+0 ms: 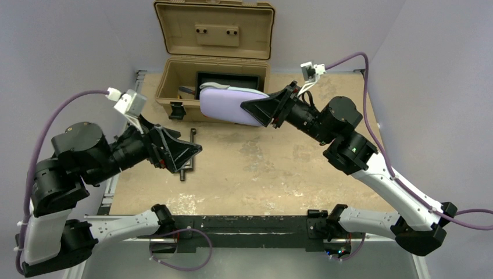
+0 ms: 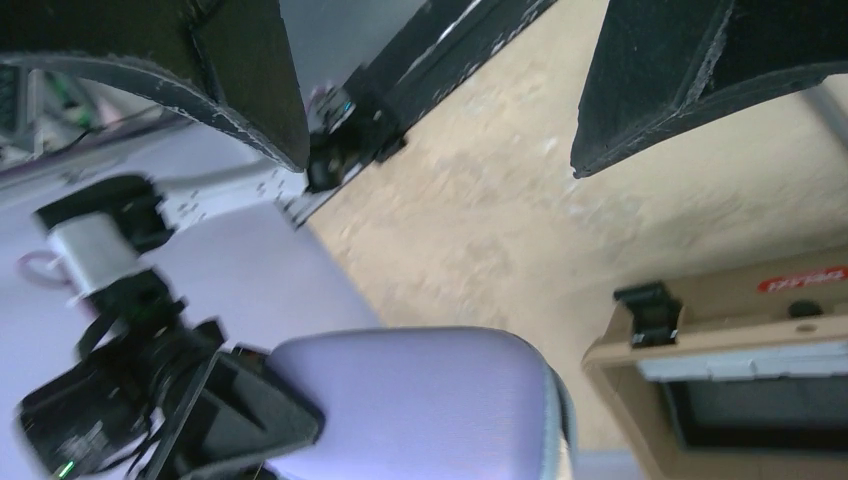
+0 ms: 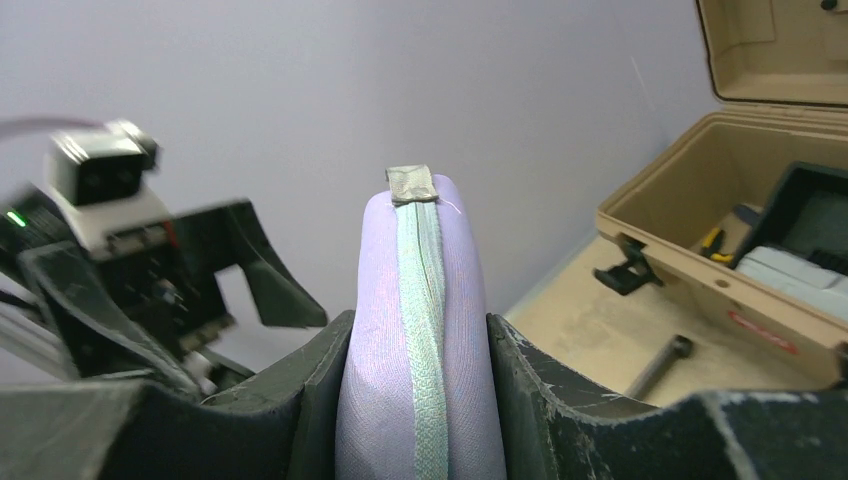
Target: Open the umbrella
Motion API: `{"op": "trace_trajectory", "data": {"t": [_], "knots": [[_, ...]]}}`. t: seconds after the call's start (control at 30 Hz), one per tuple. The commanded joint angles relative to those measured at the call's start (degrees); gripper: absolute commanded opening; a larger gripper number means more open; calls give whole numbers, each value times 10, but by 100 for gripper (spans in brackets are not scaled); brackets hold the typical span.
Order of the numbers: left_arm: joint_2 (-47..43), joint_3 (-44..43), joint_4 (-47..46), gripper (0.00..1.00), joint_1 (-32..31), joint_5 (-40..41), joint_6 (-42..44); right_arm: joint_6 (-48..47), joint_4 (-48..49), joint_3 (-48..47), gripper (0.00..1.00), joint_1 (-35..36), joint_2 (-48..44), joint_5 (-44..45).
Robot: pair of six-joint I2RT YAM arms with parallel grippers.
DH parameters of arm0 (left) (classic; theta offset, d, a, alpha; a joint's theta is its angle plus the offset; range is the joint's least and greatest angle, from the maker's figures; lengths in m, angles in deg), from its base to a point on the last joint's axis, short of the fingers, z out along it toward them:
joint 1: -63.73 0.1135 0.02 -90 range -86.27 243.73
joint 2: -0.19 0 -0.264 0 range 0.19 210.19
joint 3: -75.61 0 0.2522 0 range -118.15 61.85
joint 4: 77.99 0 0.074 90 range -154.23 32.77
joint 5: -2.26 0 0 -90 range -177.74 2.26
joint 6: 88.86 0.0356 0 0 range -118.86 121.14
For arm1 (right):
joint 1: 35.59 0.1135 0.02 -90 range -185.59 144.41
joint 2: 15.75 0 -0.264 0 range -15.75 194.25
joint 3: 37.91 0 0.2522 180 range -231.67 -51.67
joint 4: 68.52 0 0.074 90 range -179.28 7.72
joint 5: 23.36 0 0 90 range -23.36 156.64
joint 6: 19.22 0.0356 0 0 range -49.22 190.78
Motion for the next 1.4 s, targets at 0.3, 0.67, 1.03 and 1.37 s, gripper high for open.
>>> {"op": "trace_trajectory", "data": {"t": [0.3, 0.67, 1.03, 1.37], "knots": [[-55, 205, -531, 100, 0, 17, -128, 275, 185, -44, 0, -2, 1, -18], [8, 190, -580, 100, 0, 8, -118, 292, 206, -54, 0, -1, 12, -33], [18, 203, -662, 93, 0, 2, -112, 306, 269, -48, 0, -2, 26, -85], [44, 192, -703, 65, 0, -16, -105, 310, 320, -52, 0, -1, 48, -163]]}}
